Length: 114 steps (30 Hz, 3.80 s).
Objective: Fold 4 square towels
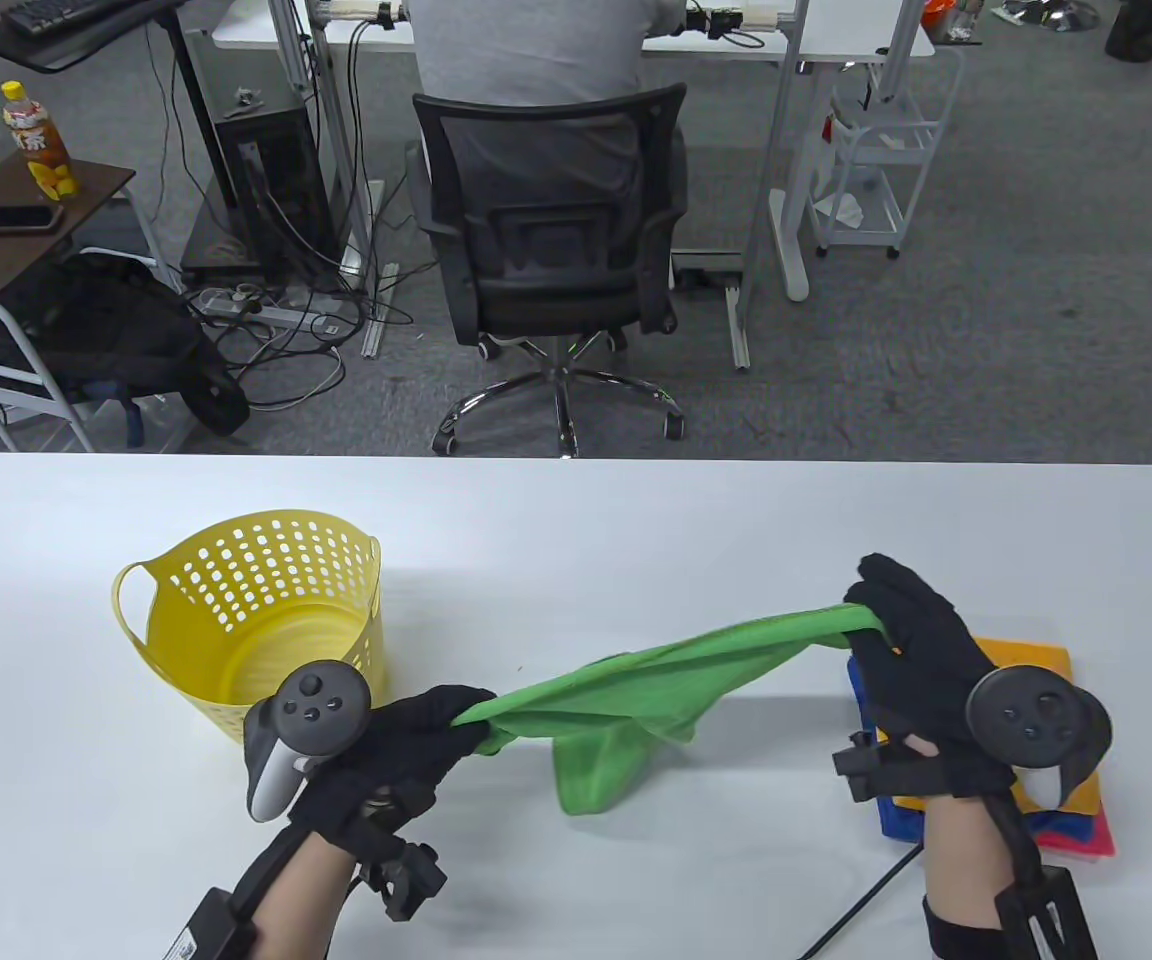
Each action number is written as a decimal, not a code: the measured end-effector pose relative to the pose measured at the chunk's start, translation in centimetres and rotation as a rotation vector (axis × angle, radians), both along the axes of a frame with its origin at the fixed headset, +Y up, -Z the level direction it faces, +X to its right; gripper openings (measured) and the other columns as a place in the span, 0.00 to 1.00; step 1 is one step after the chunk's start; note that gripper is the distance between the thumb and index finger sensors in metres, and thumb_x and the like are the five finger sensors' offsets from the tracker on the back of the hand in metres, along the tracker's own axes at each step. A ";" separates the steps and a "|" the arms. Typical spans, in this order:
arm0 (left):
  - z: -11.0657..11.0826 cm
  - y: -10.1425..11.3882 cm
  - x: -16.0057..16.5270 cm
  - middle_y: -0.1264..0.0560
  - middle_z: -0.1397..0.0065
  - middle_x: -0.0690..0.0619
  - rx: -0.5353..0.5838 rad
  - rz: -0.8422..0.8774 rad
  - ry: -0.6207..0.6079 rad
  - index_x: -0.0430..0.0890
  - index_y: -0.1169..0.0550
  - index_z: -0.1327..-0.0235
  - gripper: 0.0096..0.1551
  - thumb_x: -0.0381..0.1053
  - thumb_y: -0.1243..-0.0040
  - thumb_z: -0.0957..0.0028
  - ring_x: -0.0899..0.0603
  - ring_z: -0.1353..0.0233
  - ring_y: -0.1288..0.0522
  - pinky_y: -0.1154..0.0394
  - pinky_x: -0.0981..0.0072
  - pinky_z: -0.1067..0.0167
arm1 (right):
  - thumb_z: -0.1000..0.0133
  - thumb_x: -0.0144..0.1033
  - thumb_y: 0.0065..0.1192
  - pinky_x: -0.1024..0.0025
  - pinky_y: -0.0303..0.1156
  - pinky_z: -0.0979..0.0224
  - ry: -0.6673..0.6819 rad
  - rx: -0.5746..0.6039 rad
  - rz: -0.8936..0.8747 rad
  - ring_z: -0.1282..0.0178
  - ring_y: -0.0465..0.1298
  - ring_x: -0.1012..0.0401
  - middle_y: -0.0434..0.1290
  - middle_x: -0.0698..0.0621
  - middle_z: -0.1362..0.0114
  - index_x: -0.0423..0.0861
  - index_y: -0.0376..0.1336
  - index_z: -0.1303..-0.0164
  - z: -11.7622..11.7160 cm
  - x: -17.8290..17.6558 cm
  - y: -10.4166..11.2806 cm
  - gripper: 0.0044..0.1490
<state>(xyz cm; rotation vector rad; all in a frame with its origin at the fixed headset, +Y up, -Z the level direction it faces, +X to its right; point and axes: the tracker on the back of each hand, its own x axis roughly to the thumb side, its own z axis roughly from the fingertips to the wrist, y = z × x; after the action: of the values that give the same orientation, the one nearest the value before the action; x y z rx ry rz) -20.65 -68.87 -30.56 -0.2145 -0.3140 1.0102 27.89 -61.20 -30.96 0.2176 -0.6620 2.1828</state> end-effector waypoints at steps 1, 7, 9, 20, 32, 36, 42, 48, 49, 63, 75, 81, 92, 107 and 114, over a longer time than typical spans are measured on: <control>0.0 0.2 0.1 0.12 0.45 0.57 -0.003 0.024 -0.039 0.52 0.24 0.30 0.28 0.52 0.34 0.44 0.45 0.29 0.18 0.38 0.38 0.19 | 0.44 0.33 0.69 0.24 0.57 0.29 0.019 -0.027 -0.016 0.29 0.73 0.39 0.70 0.32 0.23 0.35 0.72 0.42 -0.1 0.4 0.1 0.24; 0.7 1.3 -0.2 0.16 0.38 0.53 0.033 0.116 -0.105 0.52 0.21 0.35 0.24 0.56 0.46 0.42 0.38 0.20 0.27 0.44 0.33 0.18 | 0.44 0.28 0.69 0.30 0.67 0.32 0.209 -0.105 -0.080 0.37 0.79 0.45 0.66 0.30 0.24 0.36 0.66 0.44 -0.6 0.9 0.2 0.21; 0.9 1.5 -0.5 0.17 0.36 0.53 0.046 0.144 -0.073 0.52 0.20 0.39 0.24 0.58 0.50 0.42 0.37 0.20 0.29 0.46 0.32 0.18 | 0.45 0.28 0.71 0.36 0.71 0.34 0.225 -0.126 -0.057 0.48 0.82 0.52 0.69 0.30 0.28 0.37 0.66 0.47 -0.7 0.7 0.2 0.19; 1.1 2.6 -1.2 0.22 0.31 0.56 0.082 -0.003 -0.024 0.52 0.24 0.48 0.25 0.64 0.33 0.51 0.38 0.19 0.29 0.45 0.32 0.18 | 0.44 0.27 0.68 0.40 0.71 0.36 0.224 -0.184 0.179 0.65 0.77 0.56 0.75 0.36 0.46 0.35 0.71 0.36 -0.4 -1.7 0.4 0.26; 2.3 5.2 -4.3 0.15 0.39 0.55 0.205 0.224 0.099 0.54 0.20 0.35 0.25 0.59 0.45 0.43 0.41 0.25 0.22 0.43 0.34 0.17 | 0.43 0.45 0.63 0.30 0.64 0.32 0.675 -0.016 -0.314 0.61 0.79 0.51 0.79 0.38 0.49 0.38 0.78 0.50 0.7 -0.2 1.7 0.26; 3.7 6.8 -4.1 0.13 0.47 0.61 0.321 0.213 0.185 0.55 0.21 0.35 0.24 0.55 0.39 0.44 0.48 0.31 0.17 0.38 0.38 0.18 | 0.43 0.34 0.66 0.31 0.63 0.31 0.649 0.073 -0.437 0.56 0.79 0.52 0.76 0.38 0.43 0.37 0.72 0.40 2.3 -0.3 3.0 0.25; 5.2 9.1 -4.3 0.13 0.45 0.60 0.402 0.221 0.137 0.56 0.22 0.37 0.23 0.57 0.39 0.45 0.45 0.31 0.16 0.38 0.38 0.18 | 0.44 0.30 0.67 0.31 0.63 0.31 0.700 0.125 -0.466 0.55 0.78 0.53 0.74 0.38 0.42 0.38 0.68 0.37 5.2 0.0 5.3 0.25; 4.3 10.8 -4.4 0.17 0.33 0.54 0.342 0.288 0.077 0.55 0.20 0.37 0.23 0.58 0.43 0.42 0.39 0.23 0.24 0.42 0.34 0.18 | 0.41 0.38 0.59 0.30 0.64 0.32 0.491 0.215 -0.379 0.59 0.80 0.52 0.78 0.38 0.47 0.35 0.75 0.42 7.3 0.7 6.8 0.27; 3.6 11.2 -4.2 0.17 0.33 0.54 0.312 0.242 0.071 0.54 0.20 0.36 0.23 0.58 0.45 0.41 0.39 0.23 0.24 0.42 0.34 0.18 | 0.41 0.37 0.58 0.30 0.64 0.32 0.484 0.202 -0.402 0.59 0.79 0.51 0.78 0.37 0.47 0.34 0.75 0.42 7.0 0.6 6.9 0.27; -5.9 19.4 -2.4 0.22 0.25 0.60 0.337 -0.289 0.386 0.63 0.19 0.34 0.25 0.59 0.44 0.45 0.39 0.15 0.32 0.46 0.35 0.16 | 0.45 0.28 0.61 0.29 0.62 0.30 -0.097 0.065 -0.069 0.48 0.78 0.49 0.74 0.37 0.37 0.39 0.70 0.36 -0.7 -0.1 10.9 0.26; 6.0 7.4 -1.6 0.18 0.30 0.56 0.394 -0.647 0.042 0.59 0.17 0.34 0.26 0.59 0.41 0.46 0.41 0.22 0.23 0.38 0.40 0.18 | 0.44 0.34 0.69 0.18 0.43 0.29 0.047 -0.283 0.362 0.22 0.62 0.34 0.62 0.29 0.17 0.43 0.75 0.37 5.0 0.6 -3.2 0.25; 8.8 -2.6 -2.5 0.16 0.31 0.55 0.057 -0.690 -0.083 0.58 0.17 0.35 0.26 0.59 0.41 0.45 0.41 0.25 0.21 0.37 0.40 0.19 | 0.45 0.35 0.68 0.17 0.40 0.31 0.182 -0.542 0.618 0.19 0.57 0.32 0.58 0.28 0.15 0.42 0.76 0.38 8.5 -1.1 -10.8 0.26; 5.1 -5.3 -3.6 0.18 0.30 0.54 -0.175 -0.654 0.064 0.58 0.19 0.32 0.26 0.60 0.43 0.43 0.40 0.23 0.23 0.39 0.40 0.18 | 0.44 0.34 0.68 0.17 0.40 0.30 0.128 -0.594 0.741 0.19 0.57 0.31 0.58 0.28 0.15 0.40 0.75 0.38 5.2 -4.4 -11.6 0.26; 2.9 -7.3 -4.7 0.28 0.19 0.51 -0.159 -0.692 0.236 0.57 0.28 0.22 0.37 0.67 0.47 0.45 0.36 0.17 0.32 0.43 0.39 0.17 | 0.42 0.53 0.61 0.30 0.57 0.32 -0.057 -1.089 0.877 0.50 0.74 0.38 0.77 0.27 0.42 0.30 0.74 0.41 4.9 -6.6 -15.8 0.40; 2.9 -7.6 -5.0 0.28 0.19 0.51 -0.185 -0.650 0.218 0.57 0.28 0.22 0.37 0.68 0.48 0.45 0.36 0.17 0.32 0.43 0.39 0.17 | 0.43 0.34 0.66 0.32 0.57 0.32 -0.038 -0.977 0.740 0.54 0.72 0.41 0.72 0.26 0.46 0.23 0.67 0.42 6.9 -8.9 -18.5 0.32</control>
<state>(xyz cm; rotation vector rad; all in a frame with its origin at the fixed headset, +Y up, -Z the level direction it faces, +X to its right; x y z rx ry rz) -25.63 -76.46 -27.68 -0.3433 0.0555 0.4097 18.96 -79.67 -24.02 -0.1270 0.6180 2.9328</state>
